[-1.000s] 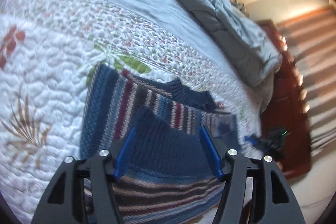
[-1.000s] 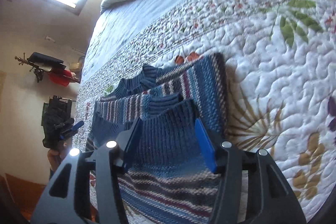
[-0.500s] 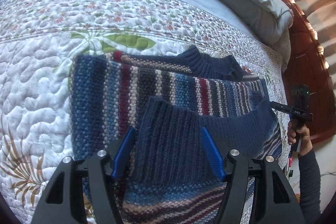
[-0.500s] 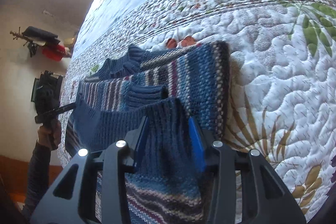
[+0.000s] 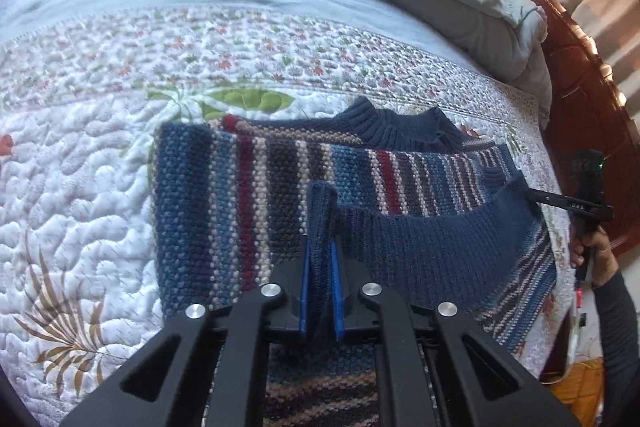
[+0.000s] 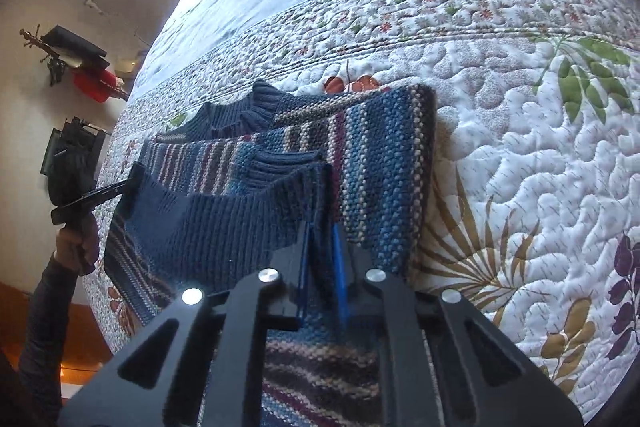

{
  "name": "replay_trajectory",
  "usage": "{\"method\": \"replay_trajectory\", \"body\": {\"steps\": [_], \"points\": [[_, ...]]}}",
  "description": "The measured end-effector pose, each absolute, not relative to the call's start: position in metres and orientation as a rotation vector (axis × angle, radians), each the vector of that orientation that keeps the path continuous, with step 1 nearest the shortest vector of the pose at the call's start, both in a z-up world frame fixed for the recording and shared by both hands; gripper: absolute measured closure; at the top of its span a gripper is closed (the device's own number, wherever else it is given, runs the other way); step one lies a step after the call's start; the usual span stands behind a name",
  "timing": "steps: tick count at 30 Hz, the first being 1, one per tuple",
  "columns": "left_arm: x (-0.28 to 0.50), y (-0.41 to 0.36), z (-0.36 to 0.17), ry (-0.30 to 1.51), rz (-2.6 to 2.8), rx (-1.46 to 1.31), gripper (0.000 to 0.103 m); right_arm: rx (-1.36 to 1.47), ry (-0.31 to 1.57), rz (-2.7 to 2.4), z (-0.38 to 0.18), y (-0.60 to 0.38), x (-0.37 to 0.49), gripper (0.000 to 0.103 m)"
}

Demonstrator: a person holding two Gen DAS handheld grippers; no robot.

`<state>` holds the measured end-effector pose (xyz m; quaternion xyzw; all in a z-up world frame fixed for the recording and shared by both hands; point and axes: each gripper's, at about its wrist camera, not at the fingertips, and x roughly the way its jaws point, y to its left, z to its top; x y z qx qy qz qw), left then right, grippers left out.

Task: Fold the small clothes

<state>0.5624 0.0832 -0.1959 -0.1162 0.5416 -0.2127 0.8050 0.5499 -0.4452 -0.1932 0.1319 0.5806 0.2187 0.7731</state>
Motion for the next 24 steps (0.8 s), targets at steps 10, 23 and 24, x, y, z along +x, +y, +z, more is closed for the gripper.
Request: {"method": "replay_trajectory", "body": {"steps": [10,23,24], "points": [[0.549,0.096,-0.116,0.971,-0.460,-0.243,0.095,0.253,1.157,0.456,-0.136,-0.440,0.548,0.094],[0.639,0.094,-0.127,1.008,-0.290,-0.276,0.095,0.259,1.129,0.264,-0.135,-0.426,0.622,0.095],[0.643,0.094,-0.138,1.033,-0.276,-0.281,0.095,0.257,1.150,0.249,-0.145,-0.425,0.627,0.095]]}}
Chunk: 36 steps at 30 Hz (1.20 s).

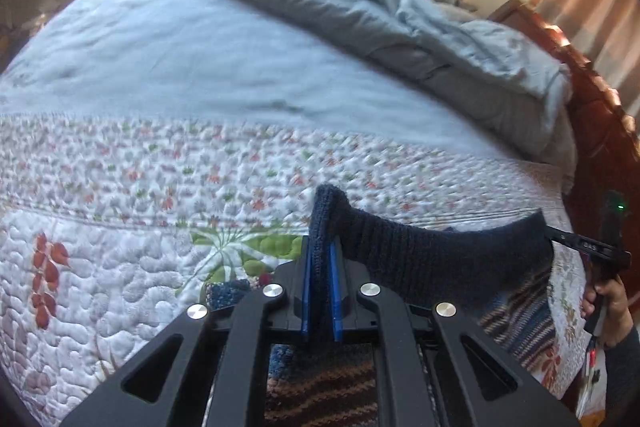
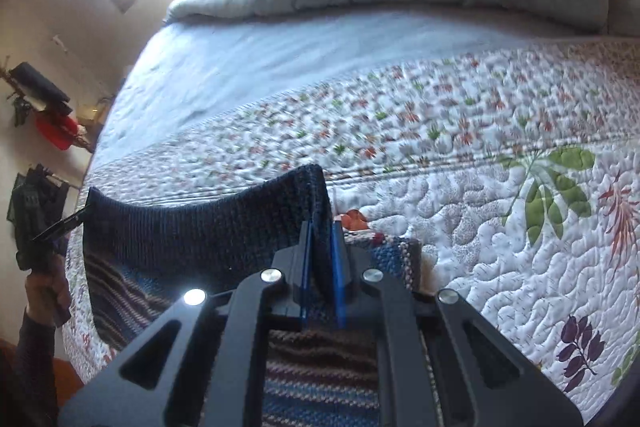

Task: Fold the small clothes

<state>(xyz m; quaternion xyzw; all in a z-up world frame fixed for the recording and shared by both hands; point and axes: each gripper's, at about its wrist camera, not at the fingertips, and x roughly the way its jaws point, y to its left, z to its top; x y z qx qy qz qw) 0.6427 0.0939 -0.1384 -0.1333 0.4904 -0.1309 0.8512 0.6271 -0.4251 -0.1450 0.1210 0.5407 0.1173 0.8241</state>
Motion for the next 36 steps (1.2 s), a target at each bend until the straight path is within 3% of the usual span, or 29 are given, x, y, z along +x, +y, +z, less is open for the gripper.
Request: {"method": "replay_trajectory", "body": {"steps": [6,16,33,35,36], "points": [[0.656,0.091,-0.200,1.159,-0.190,-0.300,0.095,0.236,1.223,0.199,-0.183,-0.419,0.639,0.095],[0.666,0.090,-0.177,1.102,-0.191,-0.286,0.095,0.254,1.167,0.182,-0.168,-0.420,0.654,0.095],[0.681,0.085,-0.226,1.199,-0.159,-0.252,0.095,0.287,1.208,0.154,-0.214,-0.420,0.666,0.095],[0.680,0.085,-0.228,1.195,-0.142,-0.243,0.092,0.292,1.217,0.153,-0.220,-0.422,0.666,0.089],[0.679,0.086,-0.227,1.196,-0.131,-0.252,0.087,0.301,1.233,0.142,-0.225,-0.424,0.666,0.079]]}}
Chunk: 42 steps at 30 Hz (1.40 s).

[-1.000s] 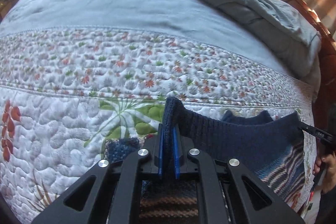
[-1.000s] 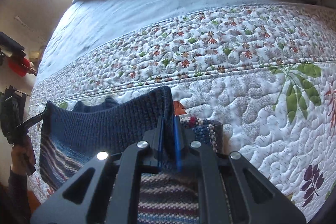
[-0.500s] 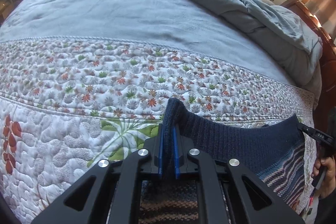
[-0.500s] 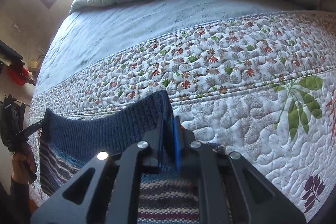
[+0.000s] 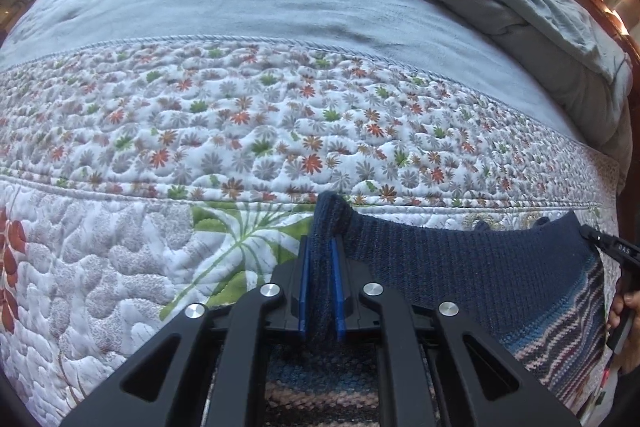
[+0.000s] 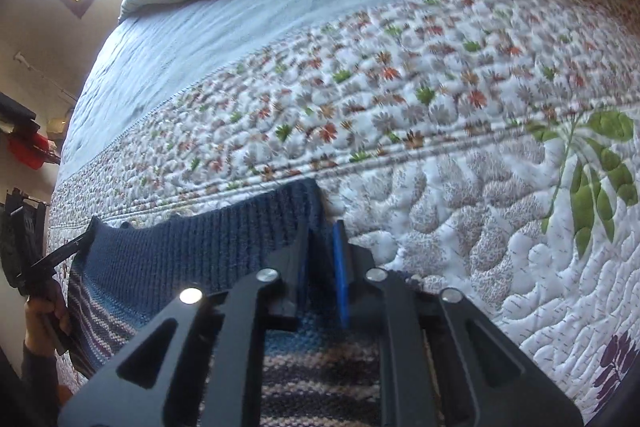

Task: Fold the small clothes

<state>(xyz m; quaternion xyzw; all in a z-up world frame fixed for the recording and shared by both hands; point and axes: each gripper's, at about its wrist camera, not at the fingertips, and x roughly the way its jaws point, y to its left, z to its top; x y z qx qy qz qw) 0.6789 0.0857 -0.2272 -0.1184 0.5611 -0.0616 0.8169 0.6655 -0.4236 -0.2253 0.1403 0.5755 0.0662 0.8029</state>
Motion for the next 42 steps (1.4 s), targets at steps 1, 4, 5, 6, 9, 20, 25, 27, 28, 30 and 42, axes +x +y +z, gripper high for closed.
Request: {"method": "replay_trajectory", "body": {"steps": [1,4,5,6,9,20,25,27,28,30,42], "points": [[0.679,0.086,-0.226,1.197,-0.124,-0.261,0.083,0.304,1.226,0.131,-0.225,-0.425,0.664,0.076],[0.664,0.098,-0.198,1.142,-0.124,-0.303,0.079,0.285,1.137,0.143,-0.200,-0.431,0.642,0.074],[0.650,0.101,-0.181,1.091,-0.127,-0.290,0.079,0.296,1.094,0.183,-0.186,-0.433,0.623,0.074],[0.636,0.101,-0.167,1.044,-0.141,-0.278,0.078,0.295,1.064,0.206,-0.177,-0.434,0.608,0.074],[0.568,0.100,-0.139,0.928,-0.264,-0.281,0.076,0.273,1.011,0.280,-0.158,-0.431,0.544,0.076],[0.468,0.097,-0.204,1.023,-0.299,-0.237,0.079,0.370,1.072,0.186,-0.219,-0.466,0.462,0.090],[0.466,0.115,-0.220,1.030,-0.307,-0.352,0.082,0.439,1.066,0.169,-0.210,-0.472,0.454,0.090],[0.464,0.116,-0.218,1.026,-0.313,-0.358,0.082,0.454,1.031,0.179,-0.196,-0.472,0.441,0.084],[0.462,0.115,-0.216,1.021,-0.311,-0.343,0.083,0.442,1.016,0.183,-0.191,-0.470,0.433,0.083],[0.451,0.107,-0.205,0.999,-0.292,-0.277,0.071,0.403,1.034,0.188,-0.194,-0.461,0.423,0.078],[0.375,0.067,-0.144,0.852,-0.213,0.155,0.019,0.184,0.940,0.250,-0.162,-0.343,0.354,0.046]]}}
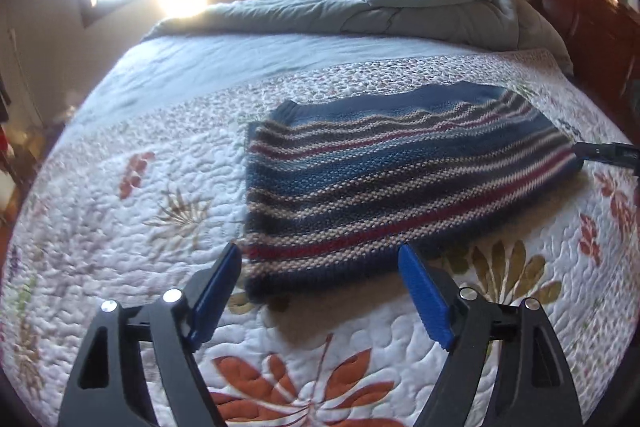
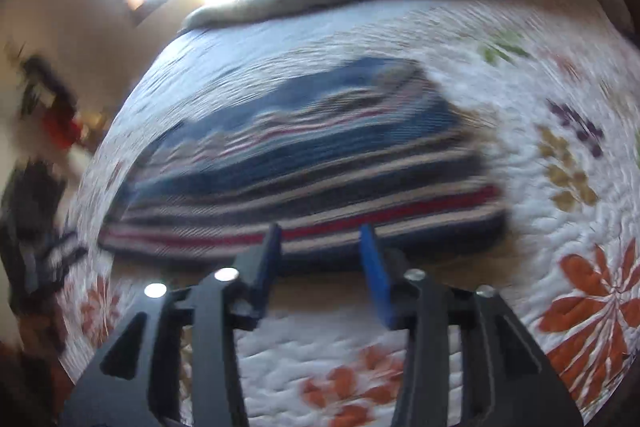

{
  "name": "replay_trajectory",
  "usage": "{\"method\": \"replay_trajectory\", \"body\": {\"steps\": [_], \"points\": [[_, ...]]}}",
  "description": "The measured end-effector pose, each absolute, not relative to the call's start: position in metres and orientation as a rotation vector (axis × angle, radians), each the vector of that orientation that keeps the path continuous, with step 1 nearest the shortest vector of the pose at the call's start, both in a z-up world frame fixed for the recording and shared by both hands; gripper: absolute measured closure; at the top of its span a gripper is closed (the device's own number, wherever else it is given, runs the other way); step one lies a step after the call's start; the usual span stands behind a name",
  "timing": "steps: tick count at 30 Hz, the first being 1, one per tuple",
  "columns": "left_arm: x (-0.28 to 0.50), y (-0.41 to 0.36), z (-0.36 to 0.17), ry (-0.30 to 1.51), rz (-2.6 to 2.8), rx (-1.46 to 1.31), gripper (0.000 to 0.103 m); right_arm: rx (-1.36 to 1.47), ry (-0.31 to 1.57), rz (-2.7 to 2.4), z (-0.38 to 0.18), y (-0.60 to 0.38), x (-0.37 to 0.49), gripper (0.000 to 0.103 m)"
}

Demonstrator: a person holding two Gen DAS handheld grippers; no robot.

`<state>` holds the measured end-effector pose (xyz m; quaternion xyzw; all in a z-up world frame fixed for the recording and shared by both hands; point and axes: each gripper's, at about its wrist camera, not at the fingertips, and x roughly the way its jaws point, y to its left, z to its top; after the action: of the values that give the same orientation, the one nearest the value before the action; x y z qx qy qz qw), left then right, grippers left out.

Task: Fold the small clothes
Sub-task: 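Open both grippers and lift them off the folded sweater, then grasp one end of the folded sweater bundle with the left gripper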

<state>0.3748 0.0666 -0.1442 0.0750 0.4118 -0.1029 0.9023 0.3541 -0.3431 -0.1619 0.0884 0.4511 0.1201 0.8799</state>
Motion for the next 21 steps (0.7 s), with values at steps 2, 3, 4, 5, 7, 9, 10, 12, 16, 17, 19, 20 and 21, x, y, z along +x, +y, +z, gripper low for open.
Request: {"method": "replay_trajectory", "body": {"steps": [2,3,4,5,7,9,10,12,16,17,19,20,21], "points": [[0.372,0.071,-0.139,0.848,-0.218,0.166,0.017,0.065,0.897,0.314,-0.158,-0.290,0.331,0.034],[0.372,0.074,-0.137,0.847,-0.217,0.174,0.016,-0.006,0.873,0.349,-0.159,-0.259,0.318,0.030],[0.371,0.078,-0.136,0.845,-0.214,0.181,0.016,-0.064,0.856,0.371,-0.161,-0.236,0.309,0.028],[0.371,0.081,-0.135,0.842,-0.208,0.192,0.015,-0.127,0.839,0.392,-0.164,-0.211,0.301,0.024],[0.375,0.089,-0.135,0.845,-0.198,0.205,0.013,-0.232,0.792,0.434,-0.170,-0.168,0.288,0.018],[0.384,0.099,-0.136,0.855,-0.176,0.223,0.011,-0.339,0.742,0.463,-0.180,-0.129,0.277,0.013],[0.385,0.102,-0.137,0.857,-0.170,0.223,0.011,-0.381,0.727,0.472,-0.183,-0.117,0.277,0.013],[0.398,0.115,-0.139,0.880,-0.150,0.221,0.009,-0.489,0.690,0.492,-0.192,-0.088,0.268,0.013],[0.418,0.128,-0.145,0.886,-0.088,0.271,0.009,-0.634,0.614,0.517,-0.202,-0.048,0.254,0.013],[0.421,0.127,-0.146,0.886,-0.083,0.293,0.009,-0.659,0.596,0.515,-0.204,-0.041,0.253,0.013],[0.430,0.128,-0.150,0.902,-0.089,0.289,0.009,-0.721,0.577,0.506,-0.209,-0.028,0.254,0.013],[0.436,0.130,-0.152,0.921,-0.098,0.272,0.009,-0.754,0.572,0.502,-0.212,-0.018,0.256,0.013],[0.445,0.133,-0.155,0.952,-0.115,0.238,0.008,-0.768,0.564,0.500,-0.212,-0.012,0.259,0.013]]}}
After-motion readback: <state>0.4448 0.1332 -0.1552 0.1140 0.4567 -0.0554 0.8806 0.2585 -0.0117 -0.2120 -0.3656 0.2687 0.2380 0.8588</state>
